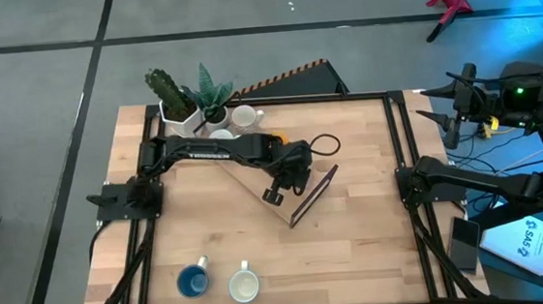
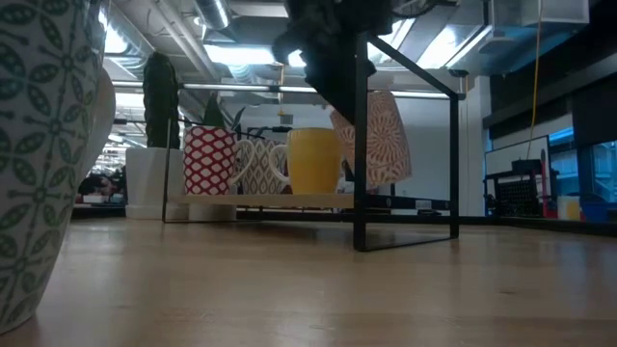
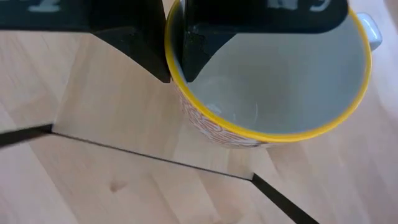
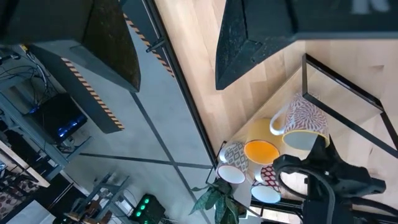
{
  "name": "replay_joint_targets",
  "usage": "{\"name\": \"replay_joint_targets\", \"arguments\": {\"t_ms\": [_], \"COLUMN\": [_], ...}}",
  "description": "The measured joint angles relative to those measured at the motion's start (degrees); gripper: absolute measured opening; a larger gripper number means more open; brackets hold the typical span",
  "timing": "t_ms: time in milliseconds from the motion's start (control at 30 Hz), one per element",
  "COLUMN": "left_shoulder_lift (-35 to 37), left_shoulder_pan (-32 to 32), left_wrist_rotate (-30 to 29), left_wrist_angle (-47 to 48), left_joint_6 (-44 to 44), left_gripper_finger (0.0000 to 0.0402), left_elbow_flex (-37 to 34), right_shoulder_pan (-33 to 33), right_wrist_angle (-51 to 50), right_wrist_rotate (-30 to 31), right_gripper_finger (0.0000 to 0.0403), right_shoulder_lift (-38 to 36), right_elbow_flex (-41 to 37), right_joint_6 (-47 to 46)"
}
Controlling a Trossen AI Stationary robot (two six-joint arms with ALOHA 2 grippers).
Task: Place coffee mugs
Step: Put the orange mug on the shelf
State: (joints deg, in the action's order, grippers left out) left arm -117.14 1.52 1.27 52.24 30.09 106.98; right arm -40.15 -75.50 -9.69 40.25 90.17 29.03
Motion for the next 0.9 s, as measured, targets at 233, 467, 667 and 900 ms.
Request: {"name": "replay_joint_targets", "arguments": {"t_ms": [233, 467, 667, 900], "left_shoulder_lift": [0.1, -1.2, -1.6, -1.6], "left_shoulder_pan": [0.6, 0.9, 0.8, 0.8], "left_wrist_rotate": [1.4, 1.8, 1.5, 1.2], "left_wrist_angle": [0.0, -0.7, -0.1, 0.0], "left_joint_6": [0.7, 2.6, 3.5, 3.6], "left_gripper_finger": [0.0016, 0.0016, 0.0016, 0.0033], "left_elbow_flex": [0.0, 0.0, 0.0, 0.0], "right_shoulder_pan": [0.0, 0.0, 0.0, 0.0], "right_wrist_angle": [0.0, 0.0, 0.0, 0.0], "right_wrist_rotate": [0.0, 0.0, 0.0, 0.0], "right_gripper_finger": [0.0195, 0.0195, 0.0195, 0.0195], "right_shoulder_lift": [0.0, 0.0, 0.0, 0.0], "right_elbow_flex": [0.0, 0.0, 0.0, 0.0], "right_joint_6": [1.3, 1.3, 1.3, 1.3]}}
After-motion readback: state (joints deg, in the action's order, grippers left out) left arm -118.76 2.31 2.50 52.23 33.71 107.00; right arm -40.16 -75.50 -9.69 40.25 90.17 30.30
